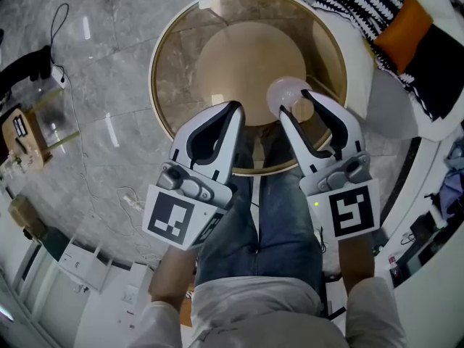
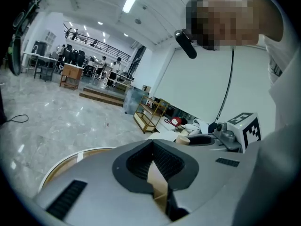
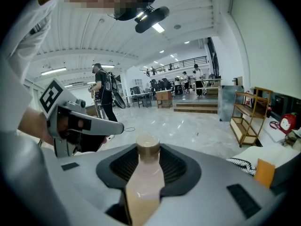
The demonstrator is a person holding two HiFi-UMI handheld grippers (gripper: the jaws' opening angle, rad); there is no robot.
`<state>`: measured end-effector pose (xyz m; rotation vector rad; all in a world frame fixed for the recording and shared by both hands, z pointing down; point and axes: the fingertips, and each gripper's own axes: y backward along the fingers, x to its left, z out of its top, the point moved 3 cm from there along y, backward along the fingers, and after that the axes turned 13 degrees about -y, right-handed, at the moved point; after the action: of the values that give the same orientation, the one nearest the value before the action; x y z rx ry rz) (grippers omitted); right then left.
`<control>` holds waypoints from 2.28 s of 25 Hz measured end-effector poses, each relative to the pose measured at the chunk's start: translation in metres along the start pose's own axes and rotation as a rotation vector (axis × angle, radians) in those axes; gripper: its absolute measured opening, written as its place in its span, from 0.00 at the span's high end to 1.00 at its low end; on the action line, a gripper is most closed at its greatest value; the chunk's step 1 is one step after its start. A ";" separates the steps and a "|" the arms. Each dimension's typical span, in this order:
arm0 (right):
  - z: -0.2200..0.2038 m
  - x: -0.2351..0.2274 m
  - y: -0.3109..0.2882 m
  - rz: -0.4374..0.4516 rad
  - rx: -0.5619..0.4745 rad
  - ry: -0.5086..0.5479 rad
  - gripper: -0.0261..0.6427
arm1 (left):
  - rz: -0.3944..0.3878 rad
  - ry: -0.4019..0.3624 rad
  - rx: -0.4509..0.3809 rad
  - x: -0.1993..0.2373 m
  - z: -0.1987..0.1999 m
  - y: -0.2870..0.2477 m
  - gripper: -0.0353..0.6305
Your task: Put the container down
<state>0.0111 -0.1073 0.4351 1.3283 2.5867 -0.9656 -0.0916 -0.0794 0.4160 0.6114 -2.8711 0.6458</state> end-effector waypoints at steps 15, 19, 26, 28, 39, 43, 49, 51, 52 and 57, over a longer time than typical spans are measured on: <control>-0.025 -0.023 -0.028 0.024 0.045 -0.002 0.74 | 0.038 0.004 0.078 0.007 -0.026 -0.017 0.92; -0.031 -0.027 -0.034 0.028 0.053 0.007 0.74 | 0.054 0.013 0.078 0.011 -0.029 -0.021 0.92; -0.041 -0.032 -0.045 0.036 0.074 0.002 0.74 | 0.066 0.028 0.074 0.015 -0.035 -0.028 0.92; -0.044 -0.034 -0.049 0.037 0.078 -0.001 0.74 | 0.078 0.033 0.088 0.019 -0.041 -0.028 0.92; -0.055 -0.041 -0.062 0.035 0.090 -0.015 0.74 | 0.078 0.021 0.121 0.023 -0.055 -0.032 0.92; -0.061 -0.046 -0.069 0.027 0.098 -0.025 0.74 | 0.077 0.025 0.124 0.026 -0.059 -0.035 0.92; -0.069 -0.054 -0.079 0.023 0.106 -0.017 0.74 | 0.073 0.023 0.135 0.027 -0.066 -0.039 0.92; -0.073 -0.057 -0.081 0.021 0.110 -0.015 0.74 | 0.066 0.013 0.146 0.026 -0.069 -0.039 0.92; -0.075 -0.058 -0.082 0.019 0.114 -0.015 0.74 | 0.064 0.010 0.151 0.026 -0.071 -0.039 0.92; -0.084 -0.064 -0.088 0.018 0.128 -0.014 0.74 | 0.074 0.021 0.154 0.026 -0.075 -0.040 0.92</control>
<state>0.0019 -0.1425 0.5673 1.3665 2.5364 -1.1510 -0.0952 -0.0893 0.5041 0.5167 -2.8547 0.8855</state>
